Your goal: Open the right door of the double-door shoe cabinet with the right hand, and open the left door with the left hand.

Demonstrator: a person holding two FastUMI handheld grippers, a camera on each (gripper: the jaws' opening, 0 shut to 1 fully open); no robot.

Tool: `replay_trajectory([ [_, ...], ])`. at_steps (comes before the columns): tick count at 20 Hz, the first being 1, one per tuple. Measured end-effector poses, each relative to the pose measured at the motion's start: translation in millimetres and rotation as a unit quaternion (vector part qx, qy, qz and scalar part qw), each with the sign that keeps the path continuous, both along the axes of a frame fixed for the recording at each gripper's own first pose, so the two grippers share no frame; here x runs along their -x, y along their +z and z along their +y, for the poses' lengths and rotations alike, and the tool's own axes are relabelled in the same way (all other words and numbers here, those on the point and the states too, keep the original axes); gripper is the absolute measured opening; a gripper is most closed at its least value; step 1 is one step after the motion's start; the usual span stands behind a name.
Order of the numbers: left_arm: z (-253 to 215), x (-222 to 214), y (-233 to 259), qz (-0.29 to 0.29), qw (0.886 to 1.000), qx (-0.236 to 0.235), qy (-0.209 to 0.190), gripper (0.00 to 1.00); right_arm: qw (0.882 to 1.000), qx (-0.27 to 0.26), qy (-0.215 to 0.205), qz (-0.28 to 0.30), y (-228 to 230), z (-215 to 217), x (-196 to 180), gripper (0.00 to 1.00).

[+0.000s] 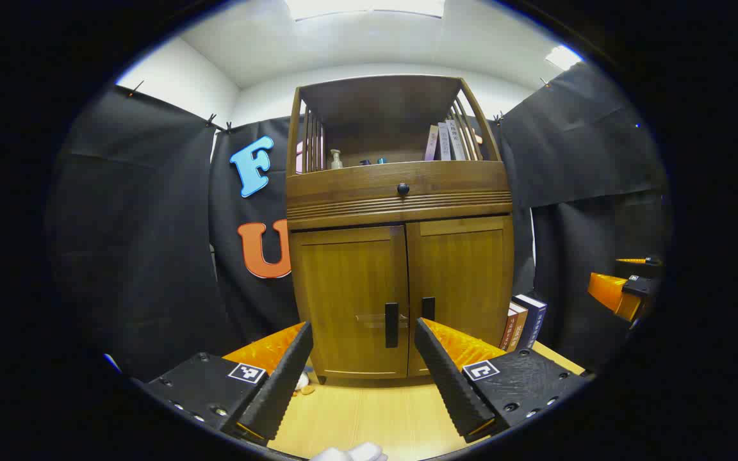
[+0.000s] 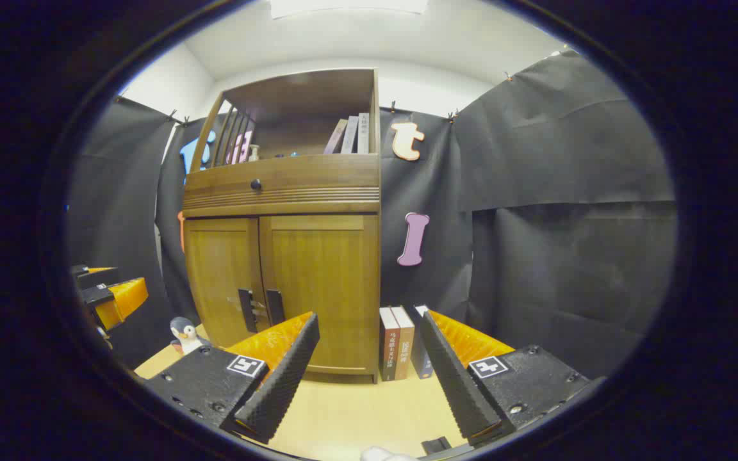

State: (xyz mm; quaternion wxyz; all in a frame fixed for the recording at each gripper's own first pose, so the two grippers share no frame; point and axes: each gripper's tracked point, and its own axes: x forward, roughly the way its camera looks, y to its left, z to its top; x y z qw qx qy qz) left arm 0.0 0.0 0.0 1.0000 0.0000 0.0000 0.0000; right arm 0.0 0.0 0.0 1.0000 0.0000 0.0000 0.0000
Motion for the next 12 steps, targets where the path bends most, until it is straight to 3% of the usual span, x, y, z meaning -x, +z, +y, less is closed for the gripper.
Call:
replay_trajectory([
  [12, 18.3, -3.4, -16.7, 0.02, 1.0, 0.006, -0.003, 0.96, 1.0, 0.013, 0.014, 0.011, -10.6, 28.9, -2.8, 1.0],
])
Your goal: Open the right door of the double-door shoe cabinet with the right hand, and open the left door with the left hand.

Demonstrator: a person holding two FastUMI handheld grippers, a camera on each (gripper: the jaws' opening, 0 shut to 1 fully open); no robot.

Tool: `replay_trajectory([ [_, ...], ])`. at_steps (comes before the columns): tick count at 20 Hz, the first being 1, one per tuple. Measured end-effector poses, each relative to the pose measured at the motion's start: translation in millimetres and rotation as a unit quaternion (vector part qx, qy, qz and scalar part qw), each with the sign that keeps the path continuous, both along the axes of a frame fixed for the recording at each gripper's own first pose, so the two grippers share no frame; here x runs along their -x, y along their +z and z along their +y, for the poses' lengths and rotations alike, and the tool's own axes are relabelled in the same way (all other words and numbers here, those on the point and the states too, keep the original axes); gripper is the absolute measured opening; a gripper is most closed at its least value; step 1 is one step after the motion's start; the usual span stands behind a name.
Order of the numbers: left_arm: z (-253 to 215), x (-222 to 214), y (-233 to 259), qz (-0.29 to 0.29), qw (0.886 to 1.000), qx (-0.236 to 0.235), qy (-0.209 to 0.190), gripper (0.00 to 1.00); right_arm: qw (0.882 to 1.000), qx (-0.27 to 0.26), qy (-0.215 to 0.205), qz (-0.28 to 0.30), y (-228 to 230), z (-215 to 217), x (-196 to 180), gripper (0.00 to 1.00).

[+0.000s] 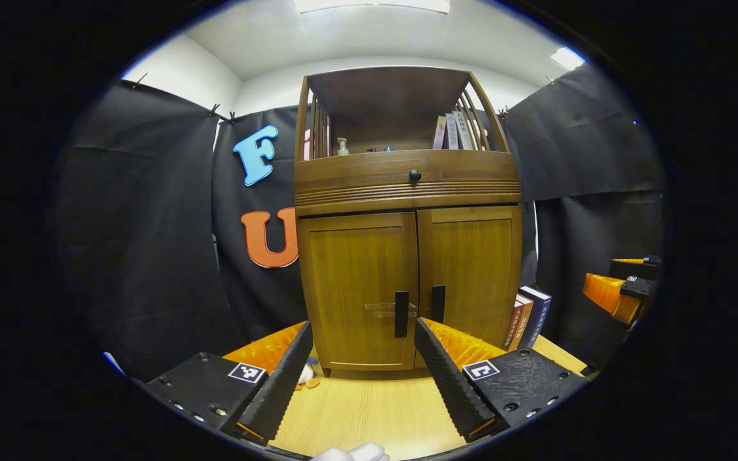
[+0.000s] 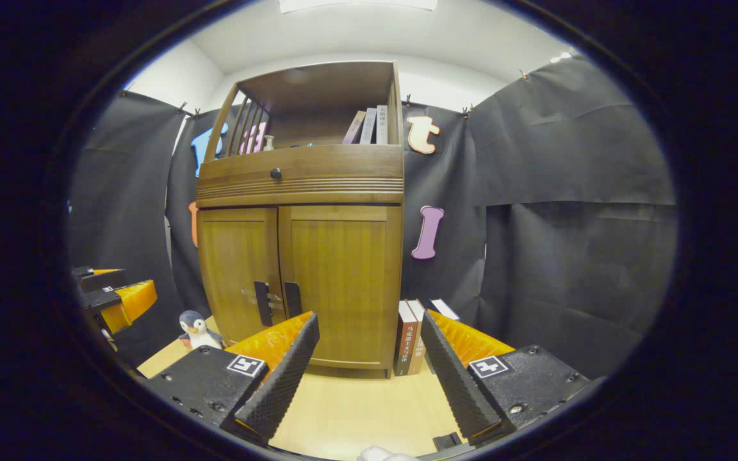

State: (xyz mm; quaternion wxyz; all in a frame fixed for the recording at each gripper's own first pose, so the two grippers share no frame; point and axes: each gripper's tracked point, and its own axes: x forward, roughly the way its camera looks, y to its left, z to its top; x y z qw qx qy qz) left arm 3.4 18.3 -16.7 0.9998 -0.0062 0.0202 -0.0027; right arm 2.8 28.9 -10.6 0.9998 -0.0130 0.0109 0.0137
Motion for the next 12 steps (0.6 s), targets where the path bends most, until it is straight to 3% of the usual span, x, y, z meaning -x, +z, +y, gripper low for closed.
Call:
replay_trajectory([
  [5, 6.4, -0.5, -2.1, 0.001, 1.0, -0.004, 0.002, 0.96, 1.0, 0.007, -0.002, 0.006, -8.7, 4.6, -13.5, 1.0],
  [12, 28.2, 3.5, -8.7, 0.011, 1.0, -0.011, 0.021, 0.96, 0.999, 0.019, 0.017, 0.019, -34.5, 34.1, -64.0, 1.0],
])
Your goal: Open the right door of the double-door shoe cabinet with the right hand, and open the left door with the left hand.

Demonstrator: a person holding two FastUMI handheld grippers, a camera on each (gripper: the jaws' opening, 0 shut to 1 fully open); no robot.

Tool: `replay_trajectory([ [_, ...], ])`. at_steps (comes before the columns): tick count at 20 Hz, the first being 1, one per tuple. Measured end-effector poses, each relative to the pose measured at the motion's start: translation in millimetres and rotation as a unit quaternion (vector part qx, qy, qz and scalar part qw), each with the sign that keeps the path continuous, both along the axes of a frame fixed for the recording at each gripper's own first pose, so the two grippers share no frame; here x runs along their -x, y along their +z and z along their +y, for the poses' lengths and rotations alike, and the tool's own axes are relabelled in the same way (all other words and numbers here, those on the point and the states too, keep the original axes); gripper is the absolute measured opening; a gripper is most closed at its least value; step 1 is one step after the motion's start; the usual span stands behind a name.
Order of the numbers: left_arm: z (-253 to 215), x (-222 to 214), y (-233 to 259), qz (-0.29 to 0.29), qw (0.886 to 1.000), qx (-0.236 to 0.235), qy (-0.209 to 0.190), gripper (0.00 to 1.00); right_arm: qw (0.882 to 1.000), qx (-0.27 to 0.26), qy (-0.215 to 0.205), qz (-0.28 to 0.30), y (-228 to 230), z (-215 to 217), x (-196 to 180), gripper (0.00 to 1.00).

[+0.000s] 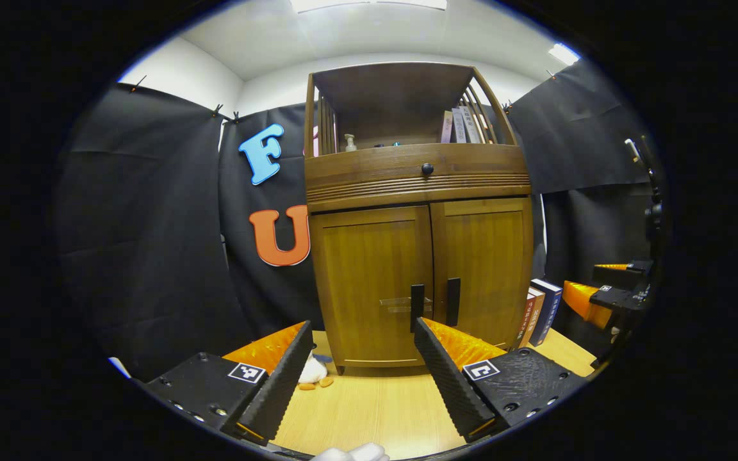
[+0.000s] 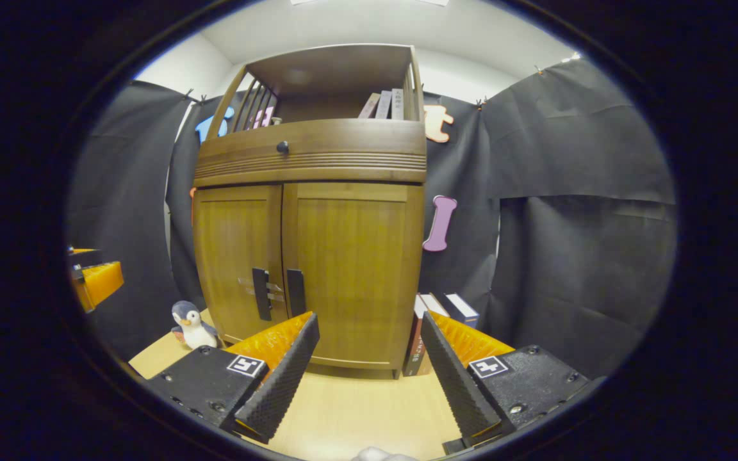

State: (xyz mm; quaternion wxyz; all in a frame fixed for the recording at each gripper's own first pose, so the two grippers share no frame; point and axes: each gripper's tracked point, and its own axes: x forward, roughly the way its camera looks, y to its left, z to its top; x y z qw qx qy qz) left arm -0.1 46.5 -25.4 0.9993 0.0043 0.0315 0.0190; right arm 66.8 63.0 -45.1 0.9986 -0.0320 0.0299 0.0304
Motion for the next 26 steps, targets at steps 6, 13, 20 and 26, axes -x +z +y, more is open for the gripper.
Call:
replay_trajectory([
  [6, 24.4, 4.4, 5.4, -0.003, 1.0, 0.002, 0.024, 0.96, 1.0, 0.002, 0.025, 0.009, -24.2, 45.0, -59.2, 1.0],
  [13, 43.4, 15.3, 4.9, 0.001, 0.999, 0.0, 0.052, 0.96, 0.999, -0.02, 0.034, 0.031, -46.6, 91.3, -132.3, 1.0],
  [20, 55.6, 21.4, -1.2, 0.01, 0.997, 0.001, 0.072, 0.96, 0.998, -0.02, 0.042, 0.048, -60.2, 125.0, -193.6, 1.0],
  [26, 64.3, 25.3, 0.2, 0.009, 0.996, -0.003, 0.087, 0.96, 0.997, -0.011, 0.04, 0.07, -75.1, 143.6, -227.1, 0.83],
])
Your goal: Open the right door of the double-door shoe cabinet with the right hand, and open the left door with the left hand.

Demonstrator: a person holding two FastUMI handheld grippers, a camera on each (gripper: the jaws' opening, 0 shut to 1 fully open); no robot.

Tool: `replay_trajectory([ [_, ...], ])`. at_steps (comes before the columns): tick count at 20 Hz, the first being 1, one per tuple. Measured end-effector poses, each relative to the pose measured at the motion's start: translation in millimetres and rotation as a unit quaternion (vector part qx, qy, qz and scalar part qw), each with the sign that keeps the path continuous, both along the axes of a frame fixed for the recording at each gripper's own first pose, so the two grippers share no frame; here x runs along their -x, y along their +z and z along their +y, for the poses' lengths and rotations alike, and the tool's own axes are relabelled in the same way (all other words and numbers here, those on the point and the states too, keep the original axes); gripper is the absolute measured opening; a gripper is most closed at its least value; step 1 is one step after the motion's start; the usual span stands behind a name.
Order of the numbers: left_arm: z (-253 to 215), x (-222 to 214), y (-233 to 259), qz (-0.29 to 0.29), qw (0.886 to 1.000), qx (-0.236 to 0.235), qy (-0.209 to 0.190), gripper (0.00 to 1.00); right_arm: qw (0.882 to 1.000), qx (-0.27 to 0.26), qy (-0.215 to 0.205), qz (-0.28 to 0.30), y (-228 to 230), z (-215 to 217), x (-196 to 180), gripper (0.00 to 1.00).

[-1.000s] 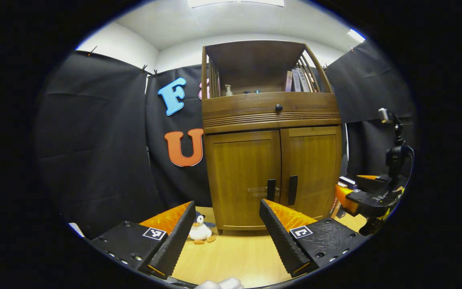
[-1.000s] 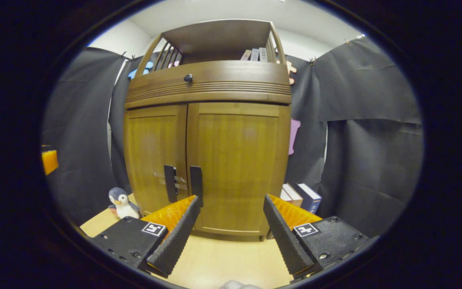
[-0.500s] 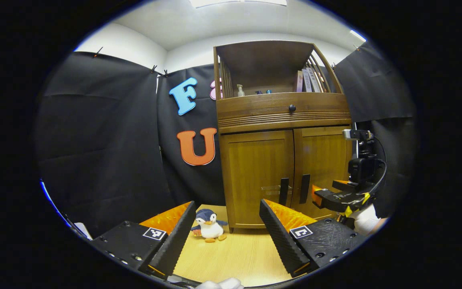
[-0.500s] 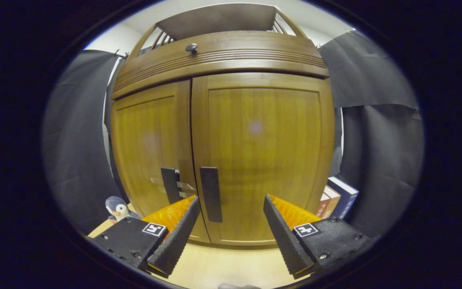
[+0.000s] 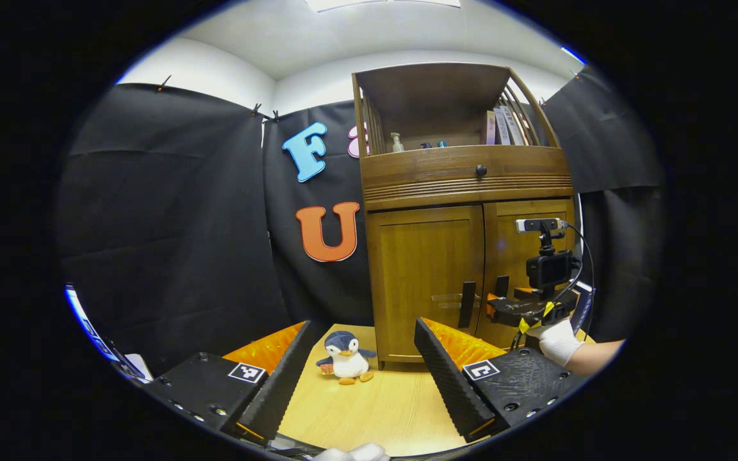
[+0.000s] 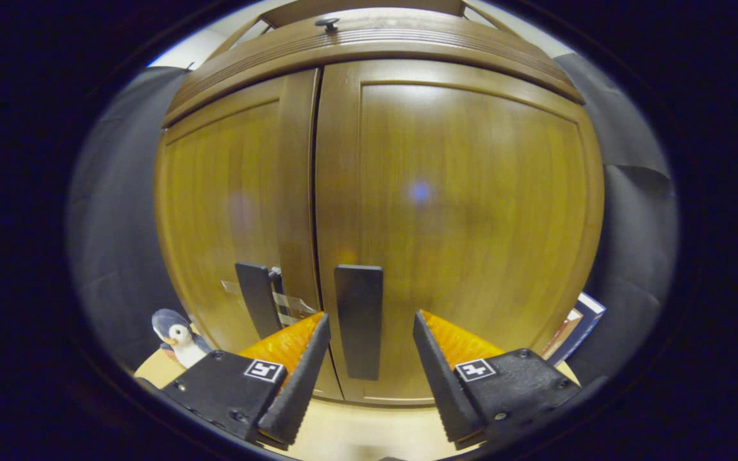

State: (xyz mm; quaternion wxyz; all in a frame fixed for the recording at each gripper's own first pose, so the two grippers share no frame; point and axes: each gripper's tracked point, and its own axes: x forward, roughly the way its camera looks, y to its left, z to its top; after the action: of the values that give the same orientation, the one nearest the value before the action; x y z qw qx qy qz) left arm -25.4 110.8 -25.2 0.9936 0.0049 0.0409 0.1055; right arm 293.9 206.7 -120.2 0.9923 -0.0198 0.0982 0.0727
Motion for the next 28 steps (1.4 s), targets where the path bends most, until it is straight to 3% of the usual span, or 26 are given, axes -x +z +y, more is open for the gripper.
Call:
replay_trajectory([
  [9, 10.0, 5.2, -4.5, 0.008, 1.0, 0.005, 0.019, 0.96, 1.0, 0.006, -0.019, 0.004, -2.9, 3.7, -10.5, 0.39],
  [19, -5.9, 18.1, -7.1, 0.007, 1.0, 0.015, 0.021, 0.96, 1.0, -0.003, 0.006, 0.02, -8.2, 3.8, -2.9, 0.3],
  [28, -25.7, 36.4, -9.3, 0.007, 0.999, 0.022, 0.026, 0.96, 0.998, -0.004, 0.064, 0.029, -10.0, -14.6, 60.3, 0.28],
])
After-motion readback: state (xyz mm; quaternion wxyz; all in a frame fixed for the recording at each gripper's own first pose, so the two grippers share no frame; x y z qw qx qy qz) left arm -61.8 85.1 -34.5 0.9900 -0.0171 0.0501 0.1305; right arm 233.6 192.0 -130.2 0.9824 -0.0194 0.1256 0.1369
